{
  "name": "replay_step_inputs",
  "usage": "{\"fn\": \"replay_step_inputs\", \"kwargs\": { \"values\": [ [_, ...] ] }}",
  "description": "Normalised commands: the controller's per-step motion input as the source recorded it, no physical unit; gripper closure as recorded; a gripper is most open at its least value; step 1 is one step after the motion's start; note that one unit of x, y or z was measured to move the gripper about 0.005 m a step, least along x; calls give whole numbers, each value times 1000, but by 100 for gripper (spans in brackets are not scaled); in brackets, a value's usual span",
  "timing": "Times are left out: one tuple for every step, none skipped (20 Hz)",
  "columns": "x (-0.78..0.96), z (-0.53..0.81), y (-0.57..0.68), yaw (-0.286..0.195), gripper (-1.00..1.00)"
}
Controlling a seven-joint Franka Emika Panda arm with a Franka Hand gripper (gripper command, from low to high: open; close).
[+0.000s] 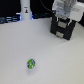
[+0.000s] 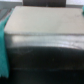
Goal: Open the kcup holder, insert the kcup into the holder, and close the kcup holder
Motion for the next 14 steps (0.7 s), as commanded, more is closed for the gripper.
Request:
{"fn": "replay_step_inputs", "kwargs": {
  "values": [
    [946, 360, -250, -37, 100],
    [872, 316, -209, -51, 100],
    [905, 279, -200, -42, 100],
    [936, 225, -175, -41, 100],
    [944, 141, -187, -45, 100],
    [945, 82, -197, -51, 100],
    [949, 61, -200, -54, 100],
    [954, 56, -208, -54, 100],
    [962, 57, -217, -54, 100],
    [967, 68, -229, -56, 100],
    [968, 90, -238, -58, 100],
    [963, 141, -256, -63, 100],
    [961, 153, -272, -65, 100],
    [966, 158, -271, -62, 100]
  ]
}}
